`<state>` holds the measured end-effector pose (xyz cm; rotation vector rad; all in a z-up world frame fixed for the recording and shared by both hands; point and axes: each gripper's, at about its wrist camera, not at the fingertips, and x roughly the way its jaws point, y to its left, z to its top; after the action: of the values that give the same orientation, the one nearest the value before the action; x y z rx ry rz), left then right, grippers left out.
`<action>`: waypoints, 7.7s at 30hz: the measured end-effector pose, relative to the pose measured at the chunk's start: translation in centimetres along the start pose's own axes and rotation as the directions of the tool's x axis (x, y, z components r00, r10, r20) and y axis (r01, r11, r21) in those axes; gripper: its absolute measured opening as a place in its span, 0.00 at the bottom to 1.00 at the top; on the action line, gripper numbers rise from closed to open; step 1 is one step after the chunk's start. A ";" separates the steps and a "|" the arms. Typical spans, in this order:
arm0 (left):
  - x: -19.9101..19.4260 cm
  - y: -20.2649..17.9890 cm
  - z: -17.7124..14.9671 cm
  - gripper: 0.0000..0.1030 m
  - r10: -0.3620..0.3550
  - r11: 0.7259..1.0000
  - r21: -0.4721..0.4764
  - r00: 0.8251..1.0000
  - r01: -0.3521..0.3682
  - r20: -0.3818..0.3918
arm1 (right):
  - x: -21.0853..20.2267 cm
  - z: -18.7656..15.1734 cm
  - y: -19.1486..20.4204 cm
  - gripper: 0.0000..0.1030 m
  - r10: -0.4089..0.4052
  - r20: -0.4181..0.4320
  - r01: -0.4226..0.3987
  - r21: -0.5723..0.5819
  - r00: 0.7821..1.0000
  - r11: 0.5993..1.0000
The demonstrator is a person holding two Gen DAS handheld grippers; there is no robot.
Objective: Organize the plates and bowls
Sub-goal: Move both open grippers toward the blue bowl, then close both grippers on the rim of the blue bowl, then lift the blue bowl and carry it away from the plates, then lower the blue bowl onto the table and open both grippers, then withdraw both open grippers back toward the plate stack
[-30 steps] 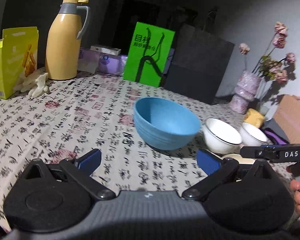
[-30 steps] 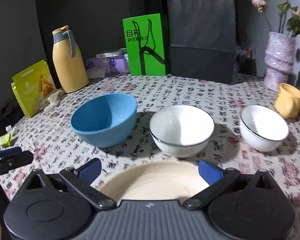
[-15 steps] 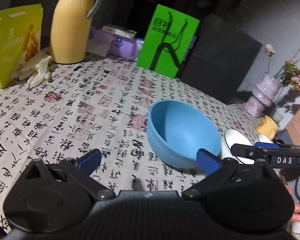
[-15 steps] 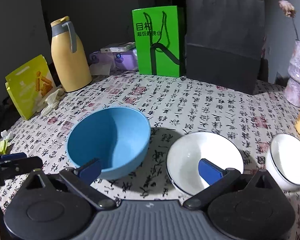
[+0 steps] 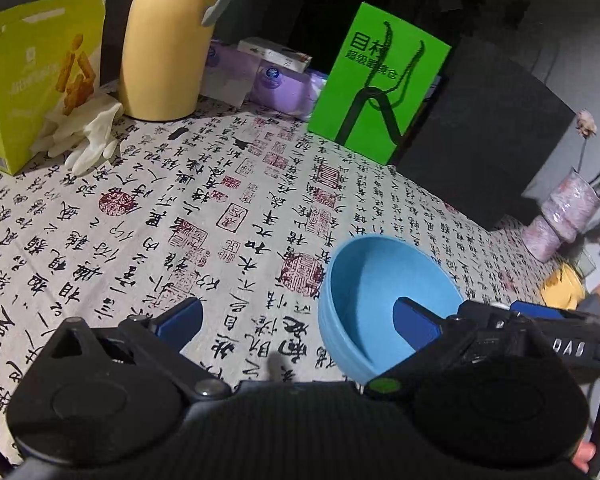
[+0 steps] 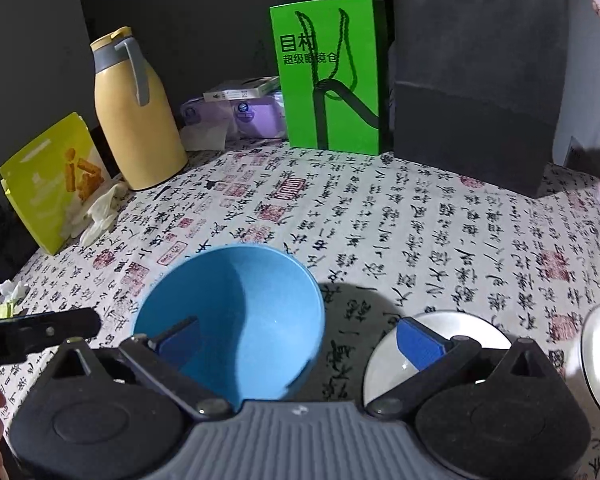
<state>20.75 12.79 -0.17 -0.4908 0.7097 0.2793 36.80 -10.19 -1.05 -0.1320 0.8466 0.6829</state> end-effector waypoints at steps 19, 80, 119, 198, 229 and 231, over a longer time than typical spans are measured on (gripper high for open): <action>4.1 -1.4 0.5 0.84 0.020 0.999 -0.044 0.993 -0.025 -0.112 | 3.4 1.4 -0.2 0.54 -0.065 -0.118 0.059 -0.053 0.991 0.997; 1.6 -2.6 -0.3 0.15 0.029 1.000 0.006 0.993 -0.029 -0.112 | 0.9 0.9 3.0 0.10 -0.110 -0.141 0.091 -0.135 0.984 0.987; -8.1 4.2 -1.9 0.15 0.076 0.993 -0.086 0.997 -0.076 0.007 | -3.3 -0.7 12.5 0.10 -0.045 -0.091 0.022 -0.232 0.995 0.972; -13.7 14.0 -6.6 0.60 0.195 0.966 -0.193 0.975 -0.172 0.109 | -2.6 -6.2 20.4 0.75 0.131 -0.113 -0.153 -0.214 0.985 0.965; -18.6 8.7 -12.7 1.00 0.122 0.992 -0.073 0.929 -0.103 0.350 | -10.5 -12.6 12.1 1.00 0.106 0.168 -0.103 -0.023 0.980 0.994; -18.8 8.2 -13.1 1.00 0.112 0.993 -0.068 0.925 -0.094 0.362 | -11.1 -13.2 11.3 1.00 0.104 0.182 -0.105 -0.005 0.978 0.994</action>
<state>-3.55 11.48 1.31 -0.4332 0.3648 0.4751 16.28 -11.88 -0.03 -0.0202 0.6820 0.7793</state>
